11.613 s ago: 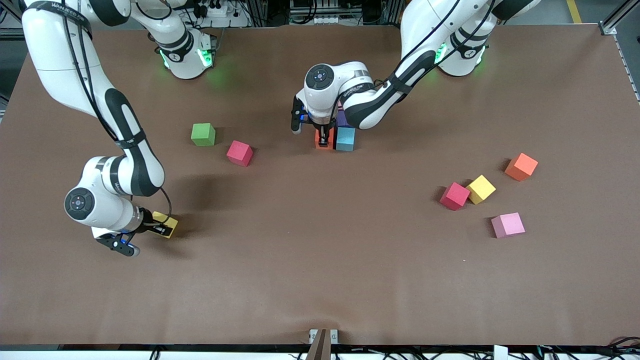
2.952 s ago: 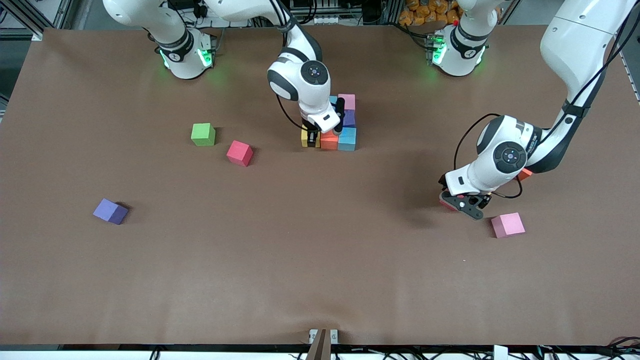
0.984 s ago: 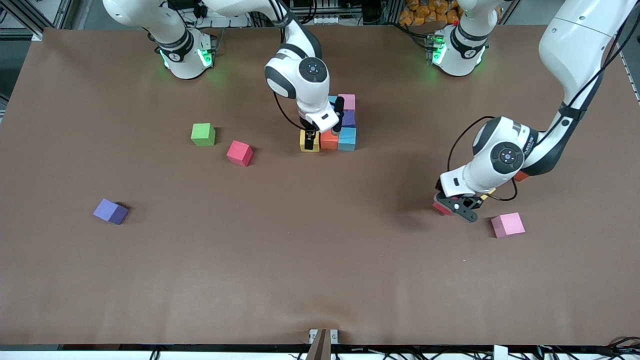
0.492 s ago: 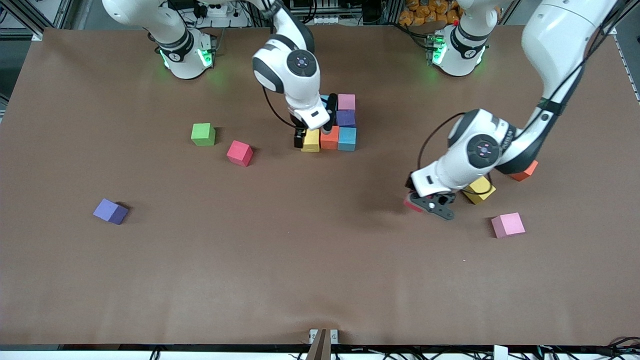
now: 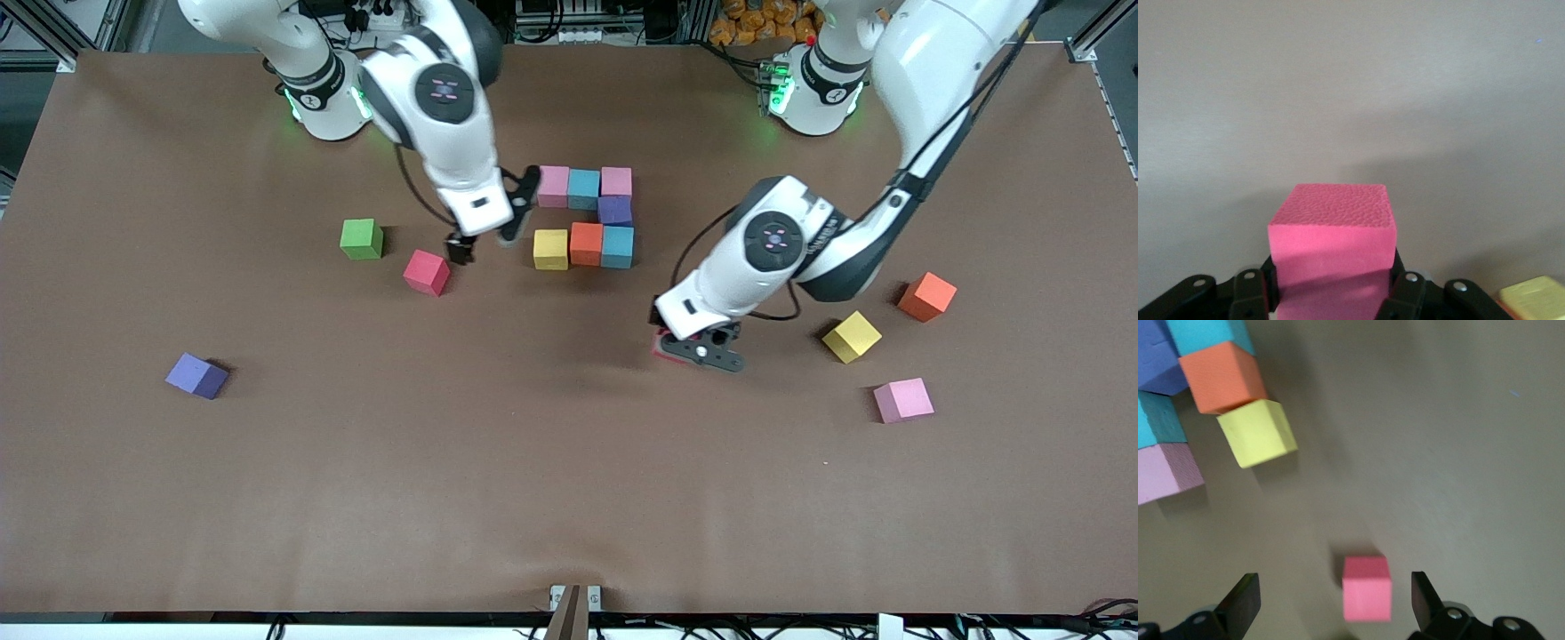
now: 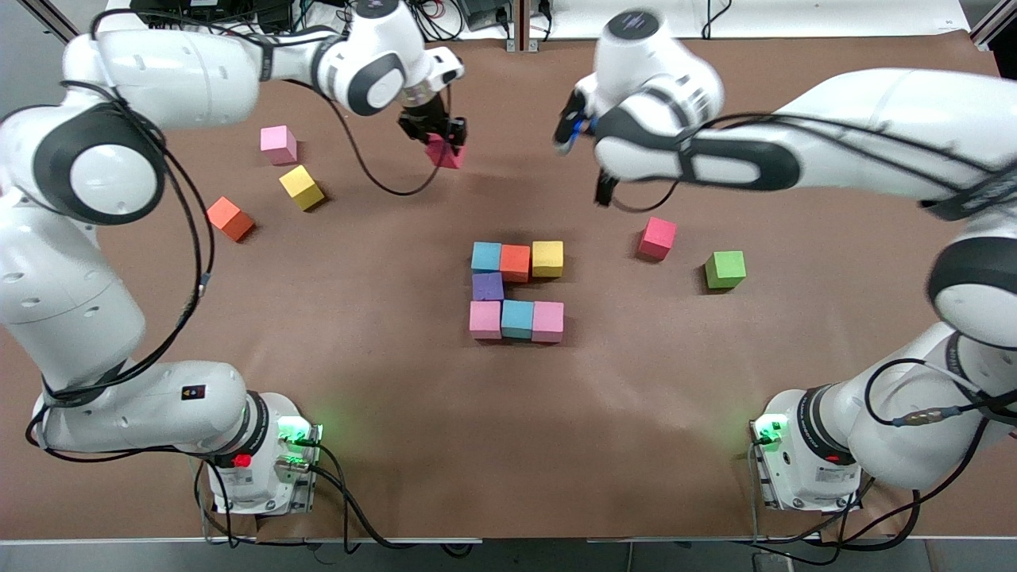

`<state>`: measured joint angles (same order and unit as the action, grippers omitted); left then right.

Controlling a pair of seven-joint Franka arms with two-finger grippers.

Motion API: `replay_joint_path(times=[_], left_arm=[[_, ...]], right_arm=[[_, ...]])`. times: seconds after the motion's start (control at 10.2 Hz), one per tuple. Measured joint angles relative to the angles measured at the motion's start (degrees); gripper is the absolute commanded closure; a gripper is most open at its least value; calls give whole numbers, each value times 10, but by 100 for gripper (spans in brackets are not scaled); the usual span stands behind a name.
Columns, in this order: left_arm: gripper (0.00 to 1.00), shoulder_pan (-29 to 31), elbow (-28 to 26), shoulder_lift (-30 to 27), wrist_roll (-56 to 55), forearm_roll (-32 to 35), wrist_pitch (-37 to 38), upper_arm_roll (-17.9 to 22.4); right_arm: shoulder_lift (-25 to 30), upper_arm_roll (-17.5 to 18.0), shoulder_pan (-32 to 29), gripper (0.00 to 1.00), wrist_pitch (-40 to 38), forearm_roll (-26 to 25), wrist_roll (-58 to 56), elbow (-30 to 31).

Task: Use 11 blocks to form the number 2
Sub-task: 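Carry pink with the left gripper while the right gripper reaches purple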

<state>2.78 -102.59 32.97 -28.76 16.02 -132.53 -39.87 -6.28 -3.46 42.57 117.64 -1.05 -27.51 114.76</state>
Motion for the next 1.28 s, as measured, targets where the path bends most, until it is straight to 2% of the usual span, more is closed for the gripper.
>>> replay_joint_path(times=[0.3, 0.59, 0.79, 1.08, 1.28], left_arm=[[50, -83, 42, 37, -138, 0, 0, 11], [50, -192, 74, 51, -231, 0, 0, 78], [50, -258, 99, 66, -281, 0, 0, 119], [50, -294, 120, 93, -309, 0, 0, 127], [49, -305, 123, 98, -312, 0, 0, 128]], right_arm=[[48, -2, -80, 0, -19, 0, 3, 3], [56, -4, -162, 0, -11, 0, 46, 3], [56, -4, -209, 0, -5, 0, 124, -4], [29, -4, -288, 0, 3, 0, 239, -33], [-10, -5, -361, 0, 11, 1, 268, -60]])
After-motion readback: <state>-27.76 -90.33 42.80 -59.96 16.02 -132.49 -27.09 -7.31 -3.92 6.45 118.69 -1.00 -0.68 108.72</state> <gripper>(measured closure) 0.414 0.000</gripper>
